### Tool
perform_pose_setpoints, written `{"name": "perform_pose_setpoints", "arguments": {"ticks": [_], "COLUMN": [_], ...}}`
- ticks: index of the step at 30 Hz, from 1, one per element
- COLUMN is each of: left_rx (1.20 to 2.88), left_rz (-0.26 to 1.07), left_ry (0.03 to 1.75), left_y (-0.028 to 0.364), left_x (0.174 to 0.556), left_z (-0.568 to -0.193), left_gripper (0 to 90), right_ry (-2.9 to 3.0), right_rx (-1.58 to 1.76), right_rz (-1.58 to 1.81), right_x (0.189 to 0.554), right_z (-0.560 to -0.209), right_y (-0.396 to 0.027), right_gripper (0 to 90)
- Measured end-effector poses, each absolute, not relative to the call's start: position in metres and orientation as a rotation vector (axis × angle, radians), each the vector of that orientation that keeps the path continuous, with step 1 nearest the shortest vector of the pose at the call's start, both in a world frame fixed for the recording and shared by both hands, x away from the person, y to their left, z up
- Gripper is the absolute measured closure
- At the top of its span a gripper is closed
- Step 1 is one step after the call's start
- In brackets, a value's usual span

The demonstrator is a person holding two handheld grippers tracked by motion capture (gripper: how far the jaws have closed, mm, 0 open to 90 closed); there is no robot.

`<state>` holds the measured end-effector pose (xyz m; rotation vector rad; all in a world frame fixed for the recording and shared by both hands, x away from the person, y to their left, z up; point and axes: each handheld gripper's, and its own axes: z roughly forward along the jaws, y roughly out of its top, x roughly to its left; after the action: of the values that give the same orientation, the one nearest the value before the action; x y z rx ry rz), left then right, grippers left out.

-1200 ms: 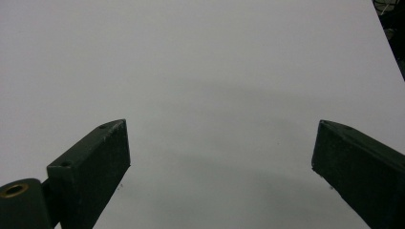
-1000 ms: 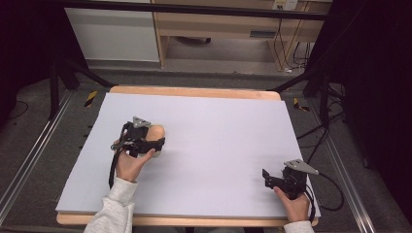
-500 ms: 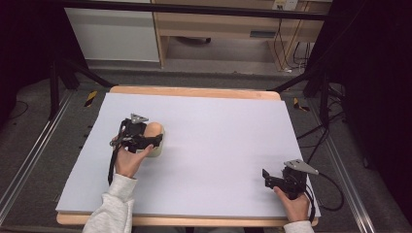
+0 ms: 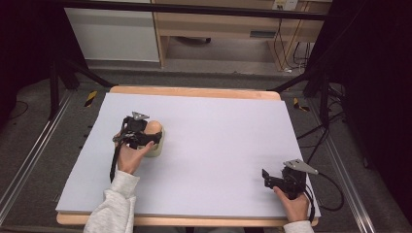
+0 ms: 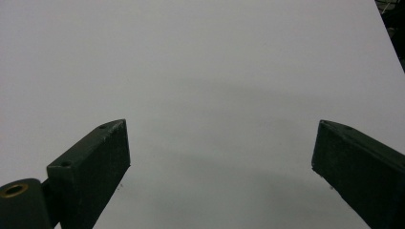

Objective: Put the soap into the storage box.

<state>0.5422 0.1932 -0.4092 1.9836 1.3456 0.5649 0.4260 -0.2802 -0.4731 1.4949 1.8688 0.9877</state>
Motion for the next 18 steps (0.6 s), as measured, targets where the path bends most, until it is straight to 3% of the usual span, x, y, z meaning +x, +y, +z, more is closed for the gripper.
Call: {"name": "perform_pose_setpoints", "arguments": {"ticks": [18], "left_rx": [1.999], "left_rz": [0.572], "left_ry": [1.395], "left_y": [0.2], "left_x": [0.554], "left_z": [-0.425], "left_gripper": [31.8], "right_ry": [1.871], "right_rx": [1.495], "right_rz": [0.99], "right_x": [0.426], "right_z": [-0.473], "right_y": [-0.28], "right_gripper": [6.0]}}
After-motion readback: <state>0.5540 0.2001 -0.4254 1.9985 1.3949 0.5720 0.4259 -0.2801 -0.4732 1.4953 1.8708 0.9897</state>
